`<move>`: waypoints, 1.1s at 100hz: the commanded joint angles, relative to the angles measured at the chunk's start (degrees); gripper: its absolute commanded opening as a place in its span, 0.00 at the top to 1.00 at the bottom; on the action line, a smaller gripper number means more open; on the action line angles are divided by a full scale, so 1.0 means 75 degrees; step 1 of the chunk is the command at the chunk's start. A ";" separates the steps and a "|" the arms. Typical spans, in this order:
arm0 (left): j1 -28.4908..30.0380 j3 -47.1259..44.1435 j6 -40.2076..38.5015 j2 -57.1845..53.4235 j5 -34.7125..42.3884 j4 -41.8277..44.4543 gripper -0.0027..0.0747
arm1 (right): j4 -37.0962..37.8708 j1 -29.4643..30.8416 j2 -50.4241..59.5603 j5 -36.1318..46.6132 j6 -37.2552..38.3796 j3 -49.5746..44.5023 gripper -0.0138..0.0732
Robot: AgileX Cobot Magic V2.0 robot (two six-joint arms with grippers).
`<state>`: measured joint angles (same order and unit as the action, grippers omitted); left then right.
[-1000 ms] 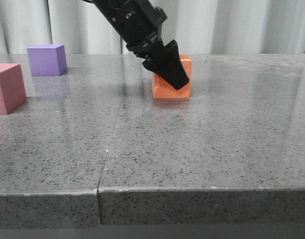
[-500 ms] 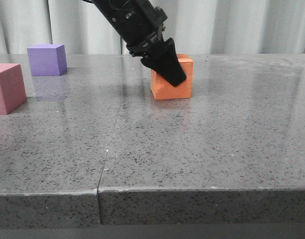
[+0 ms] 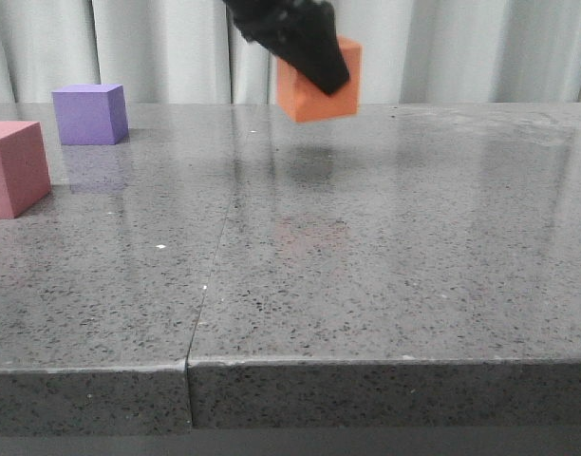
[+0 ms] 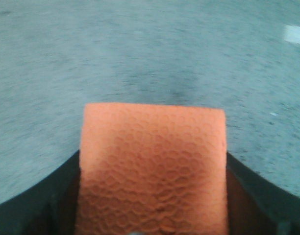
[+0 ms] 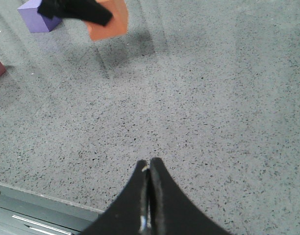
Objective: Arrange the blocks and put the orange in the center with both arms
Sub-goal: 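Lift the orange cube and carry it toward the purple cube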
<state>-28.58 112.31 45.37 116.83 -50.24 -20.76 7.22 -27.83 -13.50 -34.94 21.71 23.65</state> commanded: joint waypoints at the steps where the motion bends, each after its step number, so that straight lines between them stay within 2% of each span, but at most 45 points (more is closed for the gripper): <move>1: -0.0056 0.0277 -0.1447 -0.0777 0.0585 0.0691 0.65 | 0.0134 0.0027 -0.0064 0.0596 -0.0041 0.0190 0.92; 23: -0.0005 0.0277 -0.4702 -0.1338 0.0095 0.3168 0.65 | 0.0134 0.0027 -0.0064 0.0596 -0.0041 0.0190 0.92; 37: 0.0289 0.0277 -0.6190 -0.1592 -0.0535 0.3859 0.65 | 0.0134 0.0027 -0.0064 0.0596 -0.0041 0.0190 0.92; 50: 0.0750 0.0263 -0.6691 -0.1710 -0.1265 0.4009 0.65 | 0.0134 0.0027 -0.0064 0.0596 -0.0041 0.0190 0.92; 63: 0.1289 -0.0035 -0.6999 -0.1874 -0.1420 0.3993 0.65 | 0.0134 0.0027 -0.0064 0.0596 -0.0041 0.0190 0.92; 97: 0.2009 -0.1680 -0.7976 -0.2322 -0.0429 0.4049 0.65 | 0.0134 0.0027 -0.0064 0.0589 -0.0041 0.0190 0.92; 110: 0.2039 -0.2259 -0.8945 -0.2322 -0.0007 0.4729 0.65 | 0.0134 0.0027 -0.0064 0.0589 -0.0041 0.0190 0.92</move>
<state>-13.47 96.23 -16.46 102.72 -55.34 11.21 7.22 -27.83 -13.50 -34.94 21.71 23.65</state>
